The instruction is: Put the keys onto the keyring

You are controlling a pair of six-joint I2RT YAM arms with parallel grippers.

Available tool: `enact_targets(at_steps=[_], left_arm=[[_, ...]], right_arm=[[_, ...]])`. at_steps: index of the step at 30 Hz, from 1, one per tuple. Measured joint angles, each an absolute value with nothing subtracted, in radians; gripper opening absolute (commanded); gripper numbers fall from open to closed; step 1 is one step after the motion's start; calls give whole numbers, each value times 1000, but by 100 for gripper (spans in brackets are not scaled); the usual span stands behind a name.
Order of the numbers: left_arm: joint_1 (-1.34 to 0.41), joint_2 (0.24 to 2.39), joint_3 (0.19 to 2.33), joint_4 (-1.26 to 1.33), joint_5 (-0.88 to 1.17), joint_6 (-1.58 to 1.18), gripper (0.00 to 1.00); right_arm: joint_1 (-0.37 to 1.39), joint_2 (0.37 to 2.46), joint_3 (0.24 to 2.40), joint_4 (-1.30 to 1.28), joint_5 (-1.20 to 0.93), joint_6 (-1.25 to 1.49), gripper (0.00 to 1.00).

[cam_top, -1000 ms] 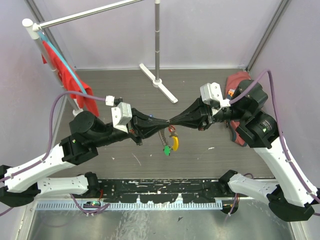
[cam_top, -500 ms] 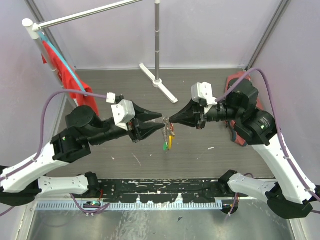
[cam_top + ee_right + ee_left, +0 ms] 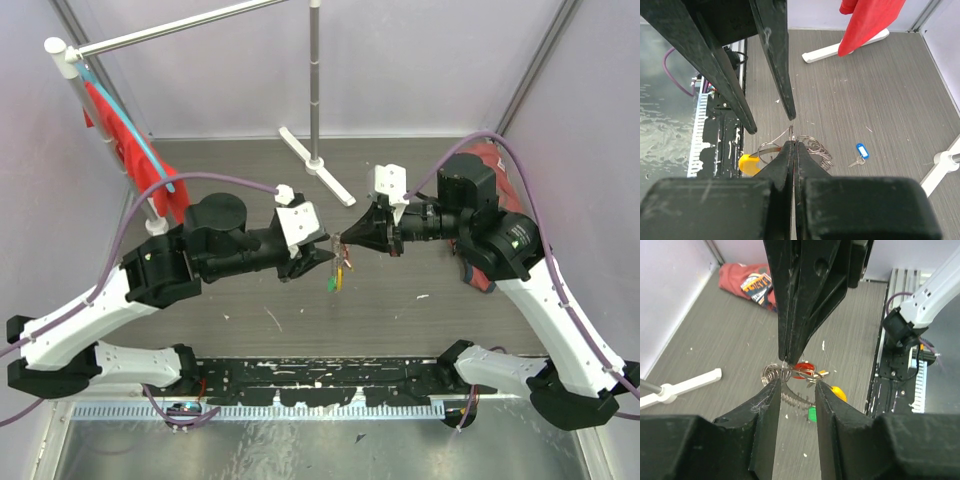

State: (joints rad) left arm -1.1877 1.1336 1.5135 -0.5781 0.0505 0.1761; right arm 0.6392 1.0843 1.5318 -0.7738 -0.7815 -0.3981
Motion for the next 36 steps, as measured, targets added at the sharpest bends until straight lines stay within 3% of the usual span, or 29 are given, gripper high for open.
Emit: enact_targets(at_steps=[13,33,36], left_arm=[[-1187,1164,1528,-643,42,201,34],[-1087,1172,1528,-590,205,134,36],[-1085,1172,1528,-583,233,128,30]], right_arm=[[639,1071,1532,-796,-791,-425,1],[639,1071,1532,-804,-833,-443,1],[639,1071,1532,-809,-836,-443,1]])
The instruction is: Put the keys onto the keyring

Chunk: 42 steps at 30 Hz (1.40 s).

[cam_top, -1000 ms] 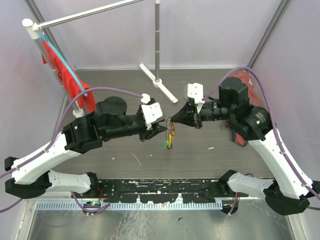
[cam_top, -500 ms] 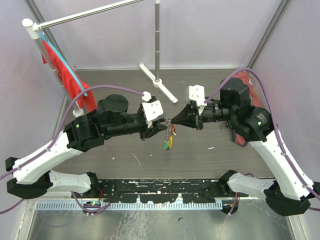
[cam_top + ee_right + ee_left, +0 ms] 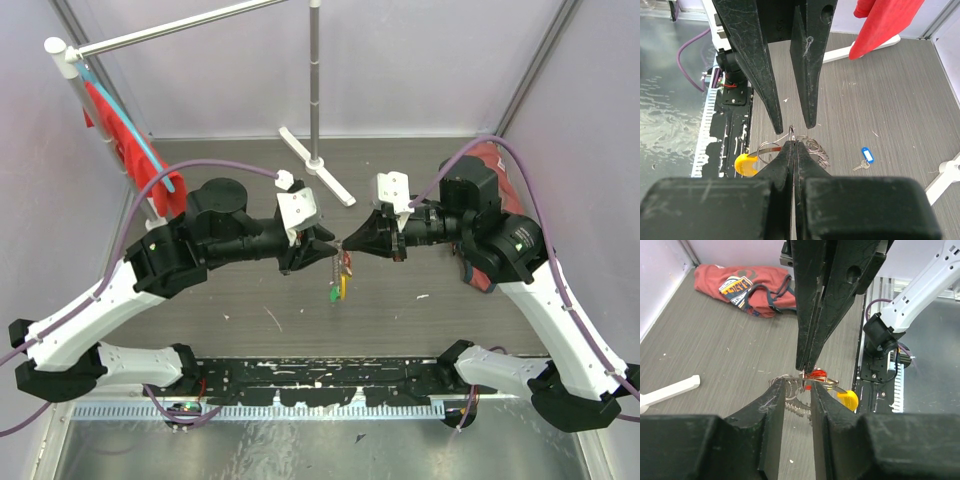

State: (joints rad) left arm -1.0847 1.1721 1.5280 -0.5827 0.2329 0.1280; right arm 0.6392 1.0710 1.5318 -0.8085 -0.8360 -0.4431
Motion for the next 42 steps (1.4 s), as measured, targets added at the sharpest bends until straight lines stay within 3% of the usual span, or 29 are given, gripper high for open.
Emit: enact_targets(at_steps=[13,16,20,24,32,42], left_arm=[[-1084,1189,1528,-582,273,126,25],[-1084,1194,1528,-582,276,126,18],[-1084,1198,1528,-582,279,125,0],[-1083,1199,1528,-583,279,126,0],[-1080,1180,1500,-545,255,114,0],[-1071,1061,1304,-366,221,27,0]], right_arm=[[639,1071,1532,-818,-841,-450,1],[639,1071,1532,-818,-844,-450,1],[639,1071,1532,-818,-847,-451,1],[639,1071,1532,-819,-847,-455,1],[639,1063,1527,-790,-838,-437,32],[639,988,1516,-648,-803,-300,36]])
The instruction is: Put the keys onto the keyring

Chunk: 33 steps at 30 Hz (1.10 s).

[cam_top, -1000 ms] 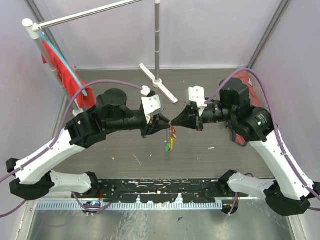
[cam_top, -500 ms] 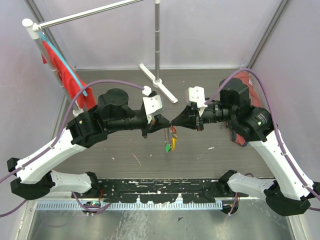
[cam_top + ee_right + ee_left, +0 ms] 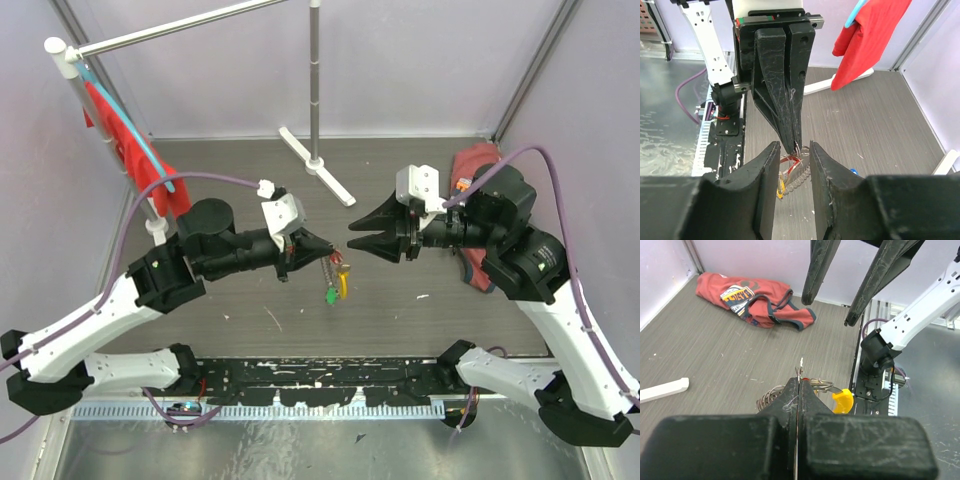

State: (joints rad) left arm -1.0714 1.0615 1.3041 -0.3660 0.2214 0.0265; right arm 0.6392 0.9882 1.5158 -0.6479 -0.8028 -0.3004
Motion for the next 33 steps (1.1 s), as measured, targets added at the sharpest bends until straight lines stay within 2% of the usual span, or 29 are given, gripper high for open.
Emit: enact_targets(at_steps=[8,17,33], left_arm=[[-1071,989,1199,-213,219,-35,0],[-1071,962,1172,-86,250,-80,0],[-1068,960,1159,-20,325,-107,0]], right_arm=[[639,997,1484,-616,-838,-243,37],[639,1003,1414,-530,-931,-199,38],[638,960,1407,-465,-940,-172,37]])
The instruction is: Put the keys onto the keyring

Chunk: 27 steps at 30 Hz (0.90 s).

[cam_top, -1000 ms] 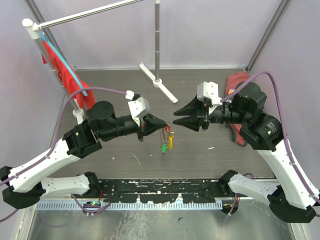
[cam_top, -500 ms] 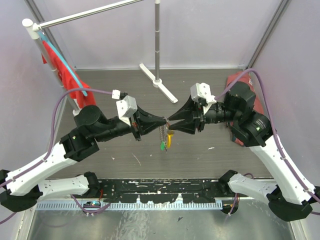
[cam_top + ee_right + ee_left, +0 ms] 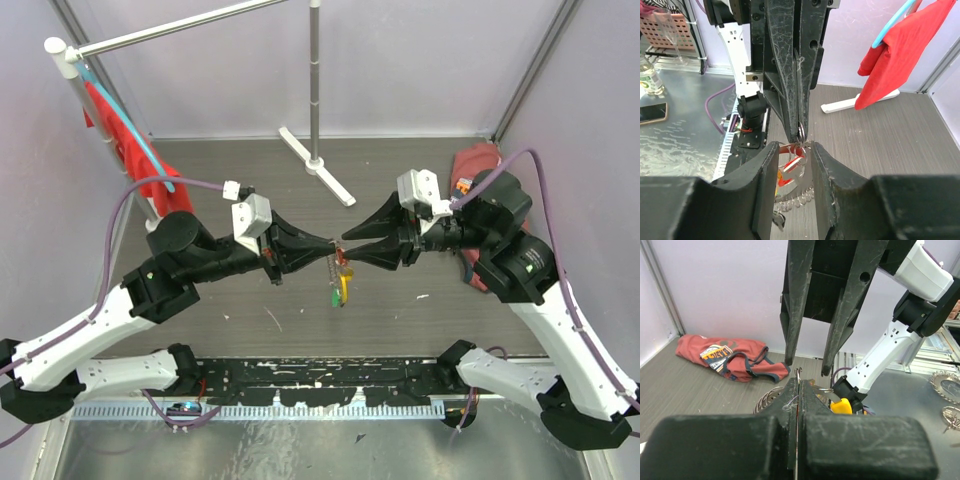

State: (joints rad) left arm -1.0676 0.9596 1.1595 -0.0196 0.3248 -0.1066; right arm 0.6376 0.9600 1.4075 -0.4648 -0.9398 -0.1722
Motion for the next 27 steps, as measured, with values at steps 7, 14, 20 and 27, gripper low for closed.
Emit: enact_targets(at_steps=[7,14,20,27], left_arm=[[-1068,960,1159,-20,341,-107,0],[-1068,975,1159,-20,392,-113,0],[-1066,978,1159,-22,406,-114,0],[-1066,978,1159,-22,407,-114,0]], right_arm=[[638,941,1407,-462,-926,-176,34],[638,974,1407,-464,-946,-178,28],[637,979,1408,-479,-974,-182,30],[637,981,1408,-496,-981,-197,28]])
